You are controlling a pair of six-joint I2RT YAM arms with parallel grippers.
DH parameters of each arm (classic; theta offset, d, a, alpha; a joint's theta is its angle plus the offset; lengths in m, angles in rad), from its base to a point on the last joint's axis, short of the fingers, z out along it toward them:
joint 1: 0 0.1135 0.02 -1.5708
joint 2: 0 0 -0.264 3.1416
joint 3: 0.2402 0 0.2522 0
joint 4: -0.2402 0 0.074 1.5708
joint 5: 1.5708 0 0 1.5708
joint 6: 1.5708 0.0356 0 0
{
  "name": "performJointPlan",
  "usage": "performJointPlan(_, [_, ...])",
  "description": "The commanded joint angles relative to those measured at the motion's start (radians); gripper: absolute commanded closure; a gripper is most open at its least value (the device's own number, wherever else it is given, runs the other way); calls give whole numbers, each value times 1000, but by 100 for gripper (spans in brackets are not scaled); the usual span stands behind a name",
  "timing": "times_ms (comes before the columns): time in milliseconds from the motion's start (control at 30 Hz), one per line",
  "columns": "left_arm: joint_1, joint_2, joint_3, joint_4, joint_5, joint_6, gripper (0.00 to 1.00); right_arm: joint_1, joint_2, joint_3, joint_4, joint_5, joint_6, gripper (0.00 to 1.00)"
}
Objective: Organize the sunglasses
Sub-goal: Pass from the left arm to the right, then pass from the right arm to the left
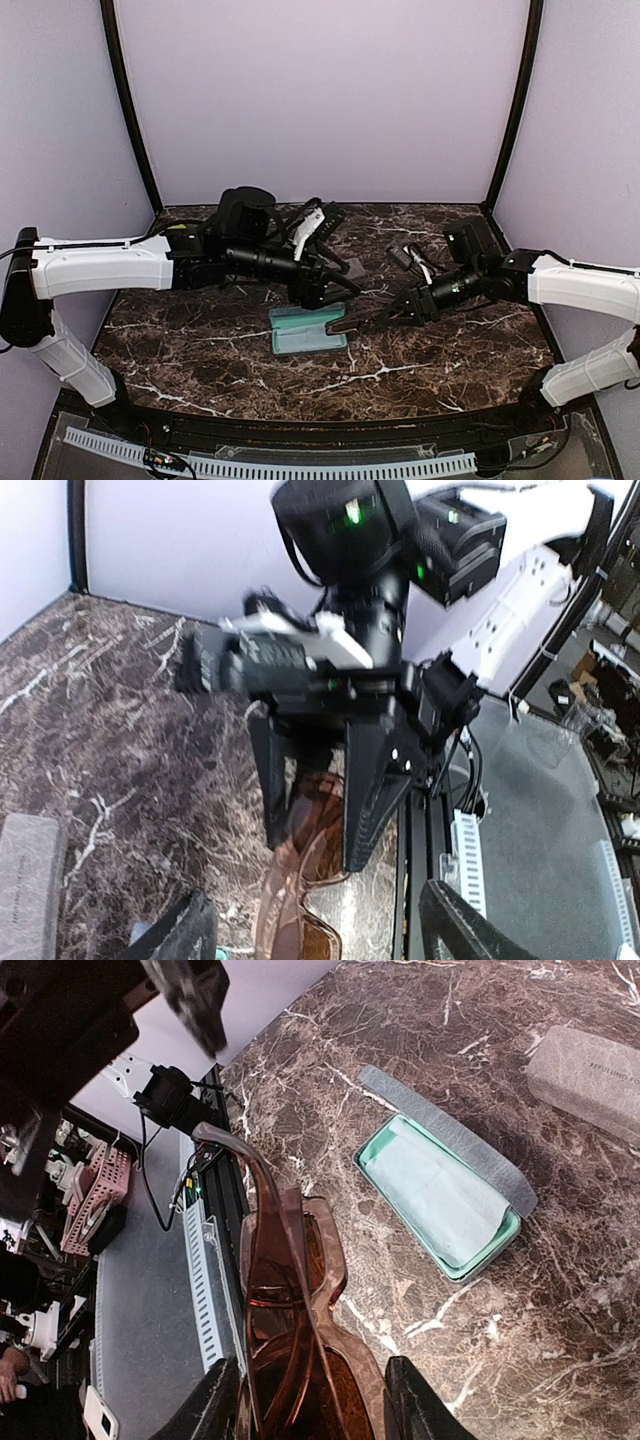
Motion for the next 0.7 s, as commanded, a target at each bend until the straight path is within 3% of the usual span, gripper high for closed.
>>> performJointPlan(0, [-29, 42, 37, -68, -42, 67, 28, 6, 2, 34, 34, 17, 28, 82])
performJointPlan(400, [-69, 115, 48, -83, -15, 69, 28, 6, 0, 41, 31, 34, 35, 83])
performJointPlan(667, [-110, 124, 47, -140, -84, 116, 28, 6, 4, 46, 34, 42, 51, 85])
